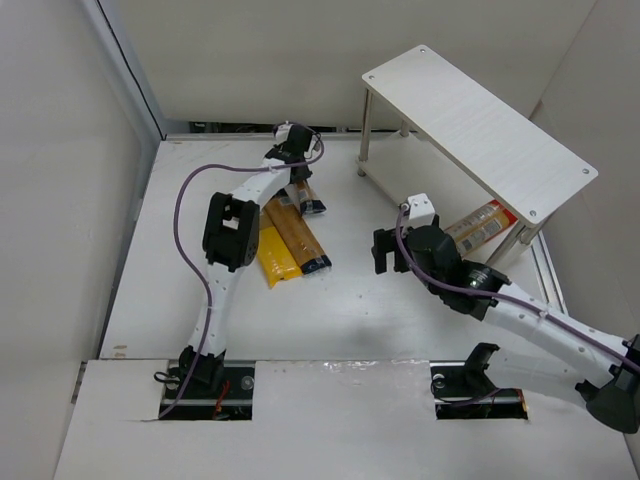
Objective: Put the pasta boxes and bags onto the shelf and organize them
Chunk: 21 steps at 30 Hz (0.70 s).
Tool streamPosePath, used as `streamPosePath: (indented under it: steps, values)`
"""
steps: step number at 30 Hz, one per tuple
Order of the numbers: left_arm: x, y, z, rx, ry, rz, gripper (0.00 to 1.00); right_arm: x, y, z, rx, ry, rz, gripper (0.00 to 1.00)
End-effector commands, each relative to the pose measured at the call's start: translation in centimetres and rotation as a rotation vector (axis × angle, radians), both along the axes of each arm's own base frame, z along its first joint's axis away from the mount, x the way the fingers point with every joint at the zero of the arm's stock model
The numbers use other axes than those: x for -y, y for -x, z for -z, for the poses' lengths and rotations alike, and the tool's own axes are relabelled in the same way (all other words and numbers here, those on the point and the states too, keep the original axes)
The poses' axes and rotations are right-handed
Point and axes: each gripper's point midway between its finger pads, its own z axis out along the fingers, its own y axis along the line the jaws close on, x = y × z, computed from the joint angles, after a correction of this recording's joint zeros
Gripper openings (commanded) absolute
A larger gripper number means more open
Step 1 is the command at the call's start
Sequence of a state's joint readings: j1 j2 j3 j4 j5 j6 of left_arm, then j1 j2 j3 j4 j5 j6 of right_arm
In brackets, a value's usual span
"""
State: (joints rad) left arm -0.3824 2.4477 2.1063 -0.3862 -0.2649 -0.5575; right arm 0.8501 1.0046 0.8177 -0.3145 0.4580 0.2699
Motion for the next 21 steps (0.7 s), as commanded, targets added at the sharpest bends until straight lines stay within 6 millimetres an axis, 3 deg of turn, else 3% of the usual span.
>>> streamPosePath:
  steps: [1, 3, 4, 5, 7, 8, 10, 11, 18, 19, 21]
  values:
    - [-0.8, 3.4, 4.4, -0.148, -0.070, 0.049, 0.00, 1.1, -0.1, -1.9, 0.049, -0.052, 0.051, 0.99]
    - [-0.7, 3.5, 2.5, -0.097, -0.106, 0.102, 0.00, 1.3, 0.1, -2.0, 0.055, -0.059, 0.051, 0.99]
    - [-0.6, 2.2, -1.9, 0.024, -0.094, 0.109, 0.00, 1.7, 0.4, -2.0, 0.057, -0.062, 0.051, 0.99]
    - [-0.2, 3.6, -1.8, 0.031, -0.125, 0.151, 0.00, 1.8, 0.5, -2.4, 0.066, -0.072, 0.051, 0.99]
    - [0.7, 3.2, -6.1, 0.190, -0.162, 0.223, 0.00, 2.3, 1.0, -2.7, 0.082, -0.091, 0.051, 0.99]
    - [1.1, 5.1, -8.6, 0.246, -0.174, 0.254, 0.00, 2.5, 1.2, -3.2, 0.094, -0.105, 0.051, 0.99]
    - [2.4, 5.8, -12.3, 0.382, -0.160, 0.303, 0.00, 3.0, 1.6, -3.4, 0.104, -0.117, 0.051, 0.99]
    - [2.4, 7.5, -13.8, 0.418, -0.181, 0.362, 0.00, 3.5, 2.1, -3.7, 0.115, -0.129, 0.051, 0.99]
    - [7.5, 13.4, -18.3, 0.608, -0.231, 0.663, 0.00, 5.7, 4.4, -4.2, 0.109, -0.173, 0.054, 0.99]
    - [9.5, 14.6, -18.0, 0.620, -0.200, 0.754, 0.00, 5.8, 4.6, -4.5, 0.115, -0.194, 0.057, 0.99]
    - [11.1, 15.4, -19.5, 0.680, -0.168, 0.831, 0.00, 6.3, 5.1, -5.3, 0.134, -0.228, 0.060, 0.99]
